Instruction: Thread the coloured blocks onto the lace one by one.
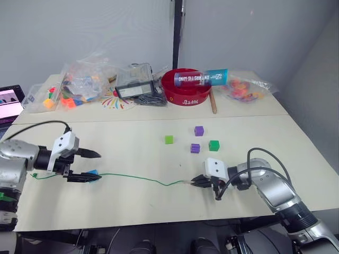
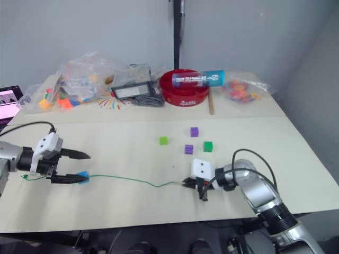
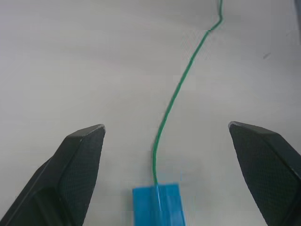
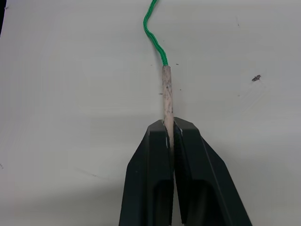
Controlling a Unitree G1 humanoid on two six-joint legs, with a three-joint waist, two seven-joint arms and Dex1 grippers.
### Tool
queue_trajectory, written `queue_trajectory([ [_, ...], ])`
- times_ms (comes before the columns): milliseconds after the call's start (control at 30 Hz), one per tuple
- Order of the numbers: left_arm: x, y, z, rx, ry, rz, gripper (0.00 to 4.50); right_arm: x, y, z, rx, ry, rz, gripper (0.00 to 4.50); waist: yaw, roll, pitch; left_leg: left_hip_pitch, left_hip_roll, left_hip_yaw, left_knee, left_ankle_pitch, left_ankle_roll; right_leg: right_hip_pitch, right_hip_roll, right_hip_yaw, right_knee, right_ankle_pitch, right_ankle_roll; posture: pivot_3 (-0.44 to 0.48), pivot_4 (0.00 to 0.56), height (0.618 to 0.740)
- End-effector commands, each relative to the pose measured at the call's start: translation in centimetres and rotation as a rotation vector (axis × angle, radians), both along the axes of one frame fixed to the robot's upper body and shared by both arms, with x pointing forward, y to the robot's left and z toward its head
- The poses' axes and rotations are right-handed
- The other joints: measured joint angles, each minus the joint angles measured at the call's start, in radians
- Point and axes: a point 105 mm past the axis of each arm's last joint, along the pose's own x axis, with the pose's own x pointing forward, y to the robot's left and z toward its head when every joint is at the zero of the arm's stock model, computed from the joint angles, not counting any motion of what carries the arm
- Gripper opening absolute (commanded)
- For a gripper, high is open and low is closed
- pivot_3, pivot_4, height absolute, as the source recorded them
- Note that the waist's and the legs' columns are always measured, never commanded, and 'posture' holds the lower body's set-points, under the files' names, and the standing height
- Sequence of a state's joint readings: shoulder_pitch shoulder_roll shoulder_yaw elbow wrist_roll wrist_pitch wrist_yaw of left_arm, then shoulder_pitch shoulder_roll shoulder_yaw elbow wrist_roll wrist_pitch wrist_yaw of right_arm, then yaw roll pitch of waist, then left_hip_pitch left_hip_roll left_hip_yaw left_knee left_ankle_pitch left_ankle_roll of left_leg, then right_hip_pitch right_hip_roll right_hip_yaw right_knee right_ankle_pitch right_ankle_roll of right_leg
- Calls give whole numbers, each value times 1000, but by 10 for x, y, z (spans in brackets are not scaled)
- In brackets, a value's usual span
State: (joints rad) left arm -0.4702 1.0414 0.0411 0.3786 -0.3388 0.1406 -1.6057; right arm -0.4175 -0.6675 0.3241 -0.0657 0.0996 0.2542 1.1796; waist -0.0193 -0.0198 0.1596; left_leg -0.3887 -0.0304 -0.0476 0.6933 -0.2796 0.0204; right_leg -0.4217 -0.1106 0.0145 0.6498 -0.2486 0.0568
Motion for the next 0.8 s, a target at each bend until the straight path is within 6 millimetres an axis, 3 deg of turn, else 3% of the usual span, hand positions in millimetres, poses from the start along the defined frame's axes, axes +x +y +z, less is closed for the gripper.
queue_trajectory([
  [33,-6,-38,5,-83,16,-81,4423,1,7,2,4,-6,18,0,0,0,0,0,0,0,0,0,0,0,0,0,0,0,0,0,150,740],
  [200,-10,-112,-10,-195,-7,-189,4423,1,25,10,17,-21,31,0,2,0,0,-1,1,0,1,0,0,0,1,0,0,0,0,0,150,740],
  [367,-10,-158,-23,-261,-23,-212,4423,-5,40,17,6,-28,33,0,5,0,0,-2,0,0,1,0,0,-1,0,1,0,0,0,0,150,740],
  [800,1,-189,-54,-236,-32,-243,4423,-2,44,26,-12,-53,7,0,10,0,0,-2,-3,-1,2,0,-1,0,-2,0,-2,0,0,0,150,740],
])
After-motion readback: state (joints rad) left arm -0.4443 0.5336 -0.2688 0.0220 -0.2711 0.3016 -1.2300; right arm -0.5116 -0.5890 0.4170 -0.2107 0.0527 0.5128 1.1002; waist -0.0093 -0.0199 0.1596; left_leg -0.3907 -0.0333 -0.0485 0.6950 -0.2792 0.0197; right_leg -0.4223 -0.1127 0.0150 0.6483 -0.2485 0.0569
